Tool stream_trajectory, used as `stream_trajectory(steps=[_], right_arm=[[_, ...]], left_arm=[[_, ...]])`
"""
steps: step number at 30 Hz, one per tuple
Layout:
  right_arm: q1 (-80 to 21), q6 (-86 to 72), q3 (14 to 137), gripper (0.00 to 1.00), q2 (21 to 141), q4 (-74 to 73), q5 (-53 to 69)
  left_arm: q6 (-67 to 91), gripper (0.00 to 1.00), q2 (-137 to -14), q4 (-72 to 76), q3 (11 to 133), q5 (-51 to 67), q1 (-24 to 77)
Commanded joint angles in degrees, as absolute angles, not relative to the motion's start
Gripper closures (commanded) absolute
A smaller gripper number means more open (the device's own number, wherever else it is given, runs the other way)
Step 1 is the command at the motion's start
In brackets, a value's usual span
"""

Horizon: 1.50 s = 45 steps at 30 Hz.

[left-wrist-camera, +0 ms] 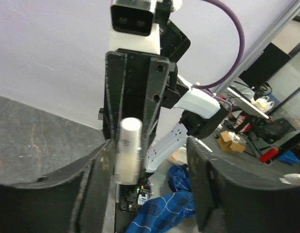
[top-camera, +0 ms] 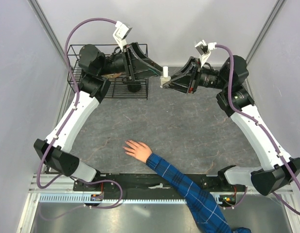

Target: Paint the nails

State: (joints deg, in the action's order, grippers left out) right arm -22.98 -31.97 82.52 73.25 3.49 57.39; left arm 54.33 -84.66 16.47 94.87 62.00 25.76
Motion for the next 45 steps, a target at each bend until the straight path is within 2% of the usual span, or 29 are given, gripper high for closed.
stream_trajectory(steps=[1,5,8,11,13,14,15,18,19,20,21,22,23,25,26,28,29,30,35,36,37,38,39,41,42,43,45], right_arm=[[-22.8,-39.4,82.3,1.0,73.5,15.2,62.8],[-22.9,-40.3,82.3,1.0,73.9,16.2,63.3],[-22.9,-40.5,81.8,1.0,74.2,16.3,63.4],[-22.8,-40.2,81.6,1.0,74.2,15.9,63.2],[-22.8,-38.9,81.6,1.0,74.1,14.9,62.7],[-22.9,-38.5,81.7,1.0,74.3,13.8,62.7],[-22.8,-38.1,81.9,1.0,74.3,13.3,62.3],[-22.9,-34.0,83.1,1.0,73.8,8.5,60.7],[-22.9,-32.1,83.9,1.0,73.7,5.9,57.9],[-23.1,-26.7,84.7,1.0,73.6,0.2,55.9],[-23.6,-23.9,86.8,1.0,73.3,-4.6,52.9],[-24.4,-20.3,88.1,1.0,72.8,-12.7,42.2],[-28.6,-12.9,89.8,1.0,72.8,-17.3,35.4],[-37.0,-5.7,95.9,1.0,73.1,-26.9,14.3],[-47.8,-3.5,97.0,1.0,73.2,-27.5,-10.6],[-56.5,2.3,99.5,1.0,74.5,-27.6,-27.4],[-63.1,5.1,100.5,1.0,75.5,-27.7,-39.7],[-65.4,9.2,102.6,1.0,76.4,-27.6,-42.6],[-67.1,10.7,103.1,1.0,78.0,-27.3,-41.0],[-67.1,11.0,101.8,1.0,77.5,-26.9,-38.1],[-66.8,11.2,101.1,1.0,76.4,-26.4,-35.4],[-65.2,11.2,100.2,1.0,75.6,-25.9,-31.9],[-64.0,10.9,98.0,1.0,74.7,-25.5,-24.4],[-58.2,9.1,96.2,1.0,72.5,-25.4,-15.2],[-56.0,8.5,95.0,1.0,71.9,-25.7,-11.2],[-53.8,7.7,94.6,1.0,71.1,-26.1,-2.2],[-48.2,5.6,94.0,1.0,70.7,-26.6,5.1]], left_arm=[[62.7,0.38,-87.4,24.4,97.3,66.1,26.5],[62.8,0.39,-88.3,24.6,98.3,66.5,27.8],[62.7,0.44,-88.8,24.7,98.9,66.9,28.5],[62.5,0.53,-88.9,25.0,99.2,66.9,28.7],[62.3,0.67,-88.9,24.9,99.4,66.9,28.7],[62.1,0.69,-88.8,24.7,99.3,66.7,28.7],[61.7,0.79,-88.8,24.7,99.3,66.5,28.7],[58.1,0.98,-88.1,21.5,99.6,65.3,28.7],[56.1,0.98,-87.8,19.4,100.3,64.4,28.7],[53.1,0.98,-87.3,11.3,101.1,63.1,28.8],[44.0,0.98,-86.5,5.0,102.4,58.3,29.3],[38.3,0.98,-86.1,-2.3,106.3,54.3,30.1],[32.7,0.98,-85.7,-15.3,108.3,44.8,32.8],[21.1,0.98,-85.1,-23.3,111.8,33.7,36.4],[19.8,0.98,-84.9,-25.1,112.0,29.1,37.6],[18.0,0.98,-85.4,-28.9,112.5,22.0,40.0],[17.2,0.98,-85.6,-30.0,112.5,20.0,40.6],[16.3,0.98,-86.0,-31.8,112.6,17.3,41.6],[16.3,0.98,-86.1,-32.4,112.8,16.8,42.1],[16.0,0.95,-86.1,-32.5,113.0,17.4,42.1],[15.9,0.87,-86.0,-32.3,113.5,18.3,41.8],[15.9,0.63,-85.4,-32.1,113.5,22.2,40.6],[17.5,0.55,-85.0,-31.5,113.5,25.7,39.5],[20.1,0.49,-83.9,-26.0,111.5,37.1,34.4],[24.0,0.49,-82.5,-23.3,110.1,40.1,32.7],[26.2,0.48,-81.6,-20.6,106.9,43.2,31.1],[32.2,0.47,-80.2,-11.4,103.9,50.5,27.6]])
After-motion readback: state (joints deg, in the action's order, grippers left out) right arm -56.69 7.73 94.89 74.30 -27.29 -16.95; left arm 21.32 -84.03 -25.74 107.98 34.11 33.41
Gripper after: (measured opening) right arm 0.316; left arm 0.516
